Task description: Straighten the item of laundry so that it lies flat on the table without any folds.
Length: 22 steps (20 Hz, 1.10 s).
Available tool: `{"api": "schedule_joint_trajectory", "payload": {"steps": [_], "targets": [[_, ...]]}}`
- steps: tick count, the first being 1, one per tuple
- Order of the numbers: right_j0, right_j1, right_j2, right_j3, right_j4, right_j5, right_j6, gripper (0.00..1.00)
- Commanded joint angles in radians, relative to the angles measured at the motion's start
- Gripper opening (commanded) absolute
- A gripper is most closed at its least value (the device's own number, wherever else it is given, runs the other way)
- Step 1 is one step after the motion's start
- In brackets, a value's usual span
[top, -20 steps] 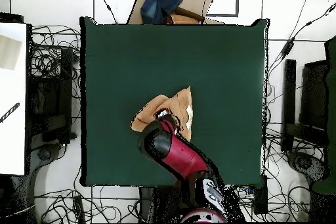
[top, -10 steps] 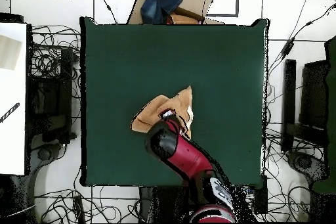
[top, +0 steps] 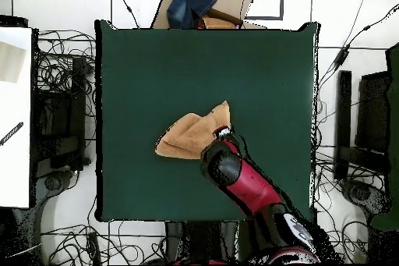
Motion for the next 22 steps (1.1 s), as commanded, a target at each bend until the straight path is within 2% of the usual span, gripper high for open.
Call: {"api": "schedule_joint_trajectory", "payload": {"steps": [1, 9, 12, 16, 22], "targets": [[-0.032, 0.031, 0.090, -0.104, -0.059, 0.136, 0.048, 1.00], [-0.019, 0.006, 0.072, -0.089, -0.088, 0.142, 0.087, 1.00], [0.042, -0.028, 0.031, -0.058, -0.061, 0.139, 0.129, 1.00], [0.112, -0.097, -0.027, -0.026, -0.024, 0.207, 0.156, 1.00], [0.147, -0.152, -0.079, -0.041, -0.023, 0.321, 0.161, 1.00]]}}
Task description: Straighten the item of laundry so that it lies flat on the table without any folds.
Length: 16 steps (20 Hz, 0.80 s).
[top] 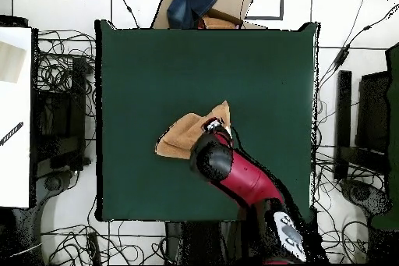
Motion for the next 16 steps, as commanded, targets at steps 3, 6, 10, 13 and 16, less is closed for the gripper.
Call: {"api": "schedule_joint_trajectory", "payload": {"steps": [3, 6, 10, 13, 16], "targets": [[0.038, -0.067, -0.027, 0.016, 0.024, 0.169, 0.167, 1.00], [0.045, -0.068, -0.035, 0.008, 0.022, 0.184, 0.172, 1.00], [0.024, 0.013, 0.009, -0.013, 0.020, 0.099, 0.180, 1.00], [0.024, 0.077, 0.018, -0.043, 0.018, 0.032, 0.186, 1.00], [-0.003, 0.127, 0.040, -0.070, 0.003, -0.019, 0.177, 1.00]]}}
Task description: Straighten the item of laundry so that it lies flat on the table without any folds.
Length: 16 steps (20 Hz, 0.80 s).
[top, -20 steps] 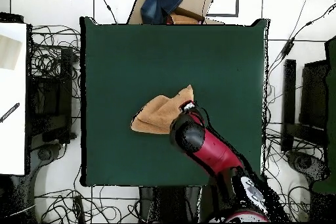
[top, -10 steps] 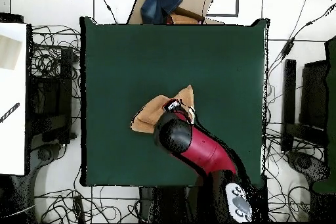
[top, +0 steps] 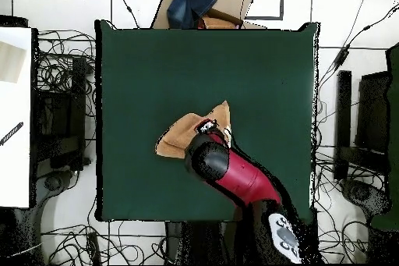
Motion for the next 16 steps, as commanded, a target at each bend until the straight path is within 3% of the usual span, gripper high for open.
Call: {"api": "schedule_joint_trajectory", "payload": {"steps": [1, 10, 16], "targets": [[-0.028, 0.147, 0.053, -0.068, 0.001, -0.100, 0.171, 1.00], [0.118, 0.081, -0.012, -0.005, 0.093, -0.055, 0.256, 1.00], [0.107, 0.064, -0.013, 0.000, 0.096, -0.037, 0.235, 1.00]]}}
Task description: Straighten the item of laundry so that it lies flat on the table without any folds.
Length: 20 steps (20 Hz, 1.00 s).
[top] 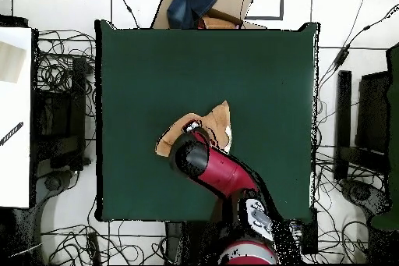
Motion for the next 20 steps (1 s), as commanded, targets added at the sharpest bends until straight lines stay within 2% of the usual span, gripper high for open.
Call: {"api": "schedule_joint_trajectory", "payload": {"steps": [1, 6, 12, 17, 20], "targets": [[0.011, -0.029, -0.008, 0.023, 0.060, 0.029, 0.232, 1.00], [0.010, -0.046, -0.017, 0.029, 0.059, 0.051, 0.225, 1.00], [-0.034, 0.019, 0.028, 0.001, 0.042, -0.014, 0.215, 1.00], [-0.006, 0.027, 0.018, 0.007, 0.055, -0.033, 0.236, 1.00], [-0.023, 0.030, 0.028, 0.005, 0.044, -0.038, 0.228, 1.00]]}}
